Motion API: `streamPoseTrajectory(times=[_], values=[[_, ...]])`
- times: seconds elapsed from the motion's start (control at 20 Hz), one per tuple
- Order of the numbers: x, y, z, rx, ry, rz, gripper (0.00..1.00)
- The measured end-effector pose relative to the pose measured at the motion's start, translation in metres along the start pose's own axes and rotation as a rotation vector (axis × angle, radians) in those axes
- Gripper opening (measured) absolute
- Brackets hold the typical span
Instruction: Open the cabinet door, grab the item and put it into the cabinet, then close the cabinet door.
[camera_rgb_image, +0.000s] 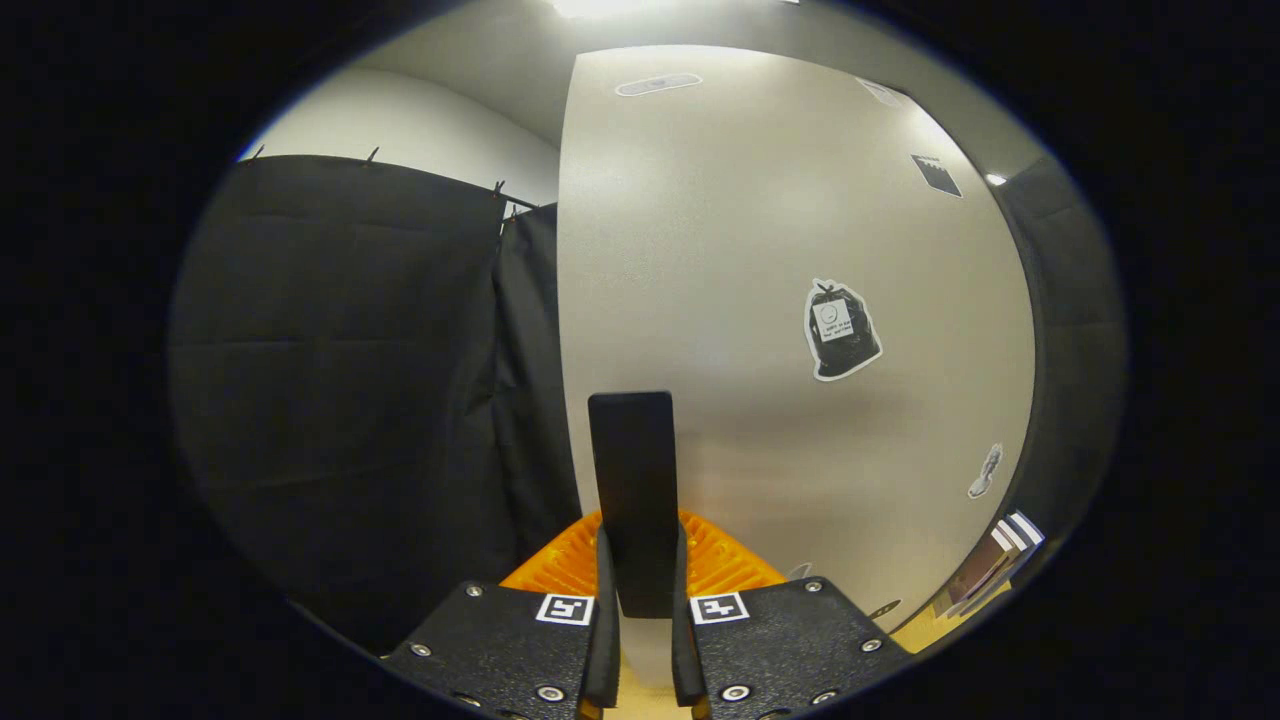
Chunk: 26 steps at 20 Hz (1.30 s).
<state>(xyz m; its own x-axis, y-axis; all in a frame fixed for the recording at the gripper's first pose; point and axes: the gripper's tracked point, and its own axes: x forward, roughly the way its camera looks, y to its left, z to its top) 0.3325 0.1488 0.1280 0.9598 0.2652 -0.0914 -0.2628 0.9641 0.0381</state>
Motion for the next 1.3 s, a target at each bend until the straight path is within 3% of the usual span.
streamPoseTrajectory(times=[0.55, 1.3], values=[[-0.021, -0.014, -0.003, -0.022, 0.053, 0.047, 0.21], [-0.100, -0.053, 0.000, 0.006, 0.028, 0.055, 0.21]])
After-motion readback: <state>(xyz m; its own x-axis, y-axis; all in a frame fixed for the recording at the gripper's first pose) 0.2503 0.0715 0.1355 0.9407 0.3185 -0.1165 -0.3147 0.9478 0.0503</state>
